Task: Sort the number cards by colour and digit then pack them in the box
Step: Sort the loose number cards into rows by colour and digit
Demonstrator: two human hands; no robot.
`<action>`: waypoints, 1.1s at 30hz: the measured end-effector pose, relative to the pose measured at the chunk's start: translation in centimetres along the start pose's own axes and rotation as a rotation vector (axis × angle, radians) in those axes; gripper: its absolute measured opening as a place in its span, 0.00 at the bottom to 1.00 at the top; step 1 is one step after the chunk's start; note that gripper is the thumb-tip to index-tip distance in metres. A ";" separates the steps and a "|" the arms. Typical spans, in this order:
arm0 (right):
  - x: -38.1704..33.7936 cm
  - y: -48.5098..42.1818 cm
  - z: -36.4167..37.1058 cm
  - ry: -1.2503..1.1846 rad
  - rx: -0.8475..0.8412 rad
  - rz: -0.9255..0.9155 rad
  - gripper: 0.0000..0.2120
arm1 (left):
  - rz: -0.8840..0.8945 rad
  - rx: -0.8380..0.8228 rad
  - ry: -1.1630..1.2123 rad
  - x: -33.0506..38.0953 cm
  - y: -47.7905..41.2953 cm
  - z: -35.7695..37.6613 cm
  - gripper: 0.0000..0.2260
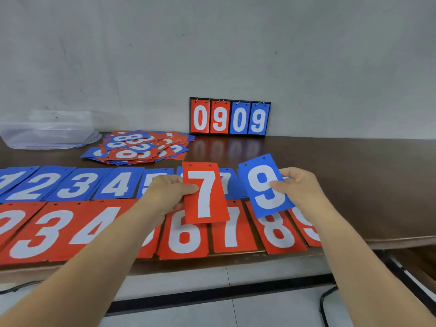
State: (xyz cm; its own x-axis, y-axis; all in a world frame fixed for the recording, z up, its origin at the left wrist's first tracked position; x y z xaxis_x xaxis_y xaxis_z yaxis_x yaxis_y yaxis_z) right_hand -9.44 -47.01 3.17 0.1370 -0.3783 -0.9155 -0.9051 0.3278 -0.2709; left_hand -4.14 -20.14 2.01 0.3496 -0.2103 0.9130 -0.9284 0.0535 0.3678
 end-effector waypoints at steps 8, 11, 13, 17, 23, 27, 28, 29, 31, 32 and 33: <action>2.3 1.9 -4.5 0.012 0.053 0.023 0.07 | 0.071 0.135 -0.286 -0.7 1.7 4.8 0.07; 3.1 2.0 -5.7 -0.007 0.099 0.034 0.10 | 0.135 0.193 -0.424 -1.6 1.9 5.6 0.08; 3.7 1.5 -6.3 0.013 0.141 0.041 0.13 | 0.154 0.253 -0.575 -2.1 2.1 5.8 0.06; 4.5 -0.3 -7.0 0.099 0.216 0.042 0.17 | 0.168 0.390 -0.869 -2.5 2.6 6.4 0.15; 5.2 -3.7 -6.6 0.222 0.233 0.045 0.16 | 0.244 0.495 -1.123 -1.7 2.5 7.2 0.24; 5.7 -6.4 -5.9 0.210 0.214 0.056 0.07 | 0.284 0.457 -1.075 -1.4 1.6 7.3 0.26; 5.8 -7.1 -5.7 0.189 0.212 0.053 0.06 | 0.305 0.439 -1.048 -1.3 1.3 7.4 0.26; 5.9 -7.9 -5.5 0.179 0.206 0.053 0.08 | 0.324 0.412 -1.016 -1.3 1.1 7.5 0.26; 6.2 -9.3 -5.1 0.196 0.191 0.063 0.10 | 0.345 0.340 -0.955 -1.2 0.5 7.7 0.27; 6.4 -9.9 -5.0 0.219 0.177 0.065 0.09 | 0.352 0.306 -0.929 -1.2 0.3 7.7 0.27; 6.7 -10.4 -4.9 0.246 0.160 0.075 0.07 | 0.357 0.281 -0.906 -1.1 0.1 7.8 0.27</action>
State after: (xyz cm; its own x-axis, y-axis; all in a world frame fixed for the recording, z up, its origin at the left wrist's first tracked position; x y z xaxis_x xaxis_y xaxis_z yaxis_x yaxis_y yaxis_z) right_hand -1.05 -57.18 1.36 -0.0470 -0.5394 -0.8407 -0.8314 0.4876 -0.2664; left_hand -5.58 -27.50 -0.38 -0.0730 -0.8946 0.4408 -0.9968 0.0508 -0.0619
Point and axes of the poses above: each hand's wrist, its own y-axis away from the middle knuckle, its own z-axis out of the palm, x = y × z, the point moved 2 cm from there along -y, towards the middle knuckle, and after that the axes turned 12 degrees about -z, right-handed, at the moved point
